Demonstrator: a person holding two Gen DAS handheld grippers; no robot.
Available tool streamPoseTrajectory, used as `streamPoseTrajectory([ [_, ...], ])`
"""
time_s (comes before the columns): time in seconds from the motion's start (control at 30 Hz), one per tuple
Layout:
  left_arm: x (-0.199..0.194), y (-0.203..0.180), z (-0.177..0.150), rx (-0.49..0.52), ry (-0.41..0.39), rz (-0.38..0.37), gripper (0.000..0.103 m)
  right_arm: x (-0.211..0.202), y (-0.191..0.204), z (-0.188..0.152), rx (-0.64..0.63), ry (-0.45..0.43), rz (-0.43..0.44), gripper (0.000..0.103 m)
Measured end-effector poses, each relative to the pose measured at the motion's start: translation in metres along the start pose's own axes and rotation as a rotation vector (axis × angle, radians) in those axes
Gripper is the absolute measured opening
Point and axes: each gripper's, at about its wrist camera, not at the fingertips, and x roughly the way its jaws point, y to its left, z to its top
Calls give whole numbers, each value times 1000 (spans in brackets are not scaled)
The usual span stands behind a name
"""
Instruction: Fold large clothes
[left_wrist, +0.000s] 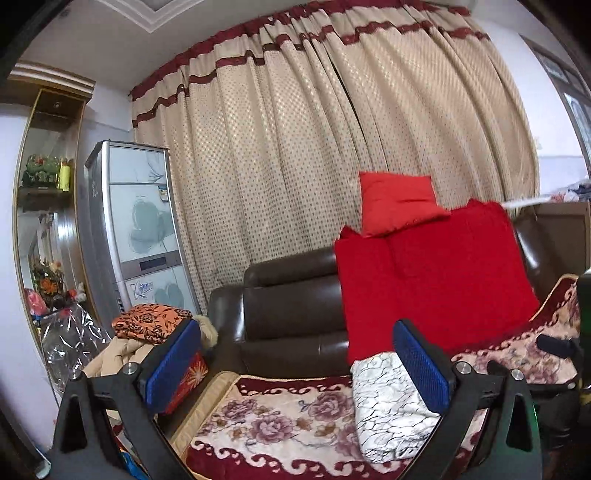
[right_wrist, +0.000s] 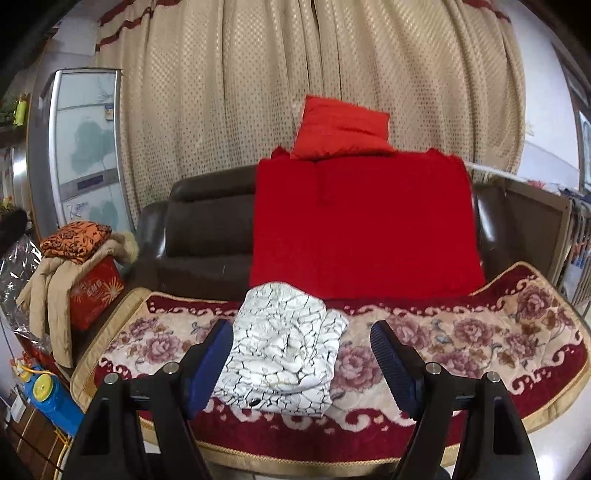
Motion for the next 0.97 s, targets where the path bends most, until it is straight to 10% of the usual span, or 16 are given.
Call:
streamPoseTrajectory([
  [0.33, 10, -19, -17, -15, 136, -78, 103, -17, 2, 4, -21, -28, -16, 80],
  [0.97, -4, -28, -17, -29, 84, -176, 103, -38, -5, 4, -41, -49, -73, 80],
])
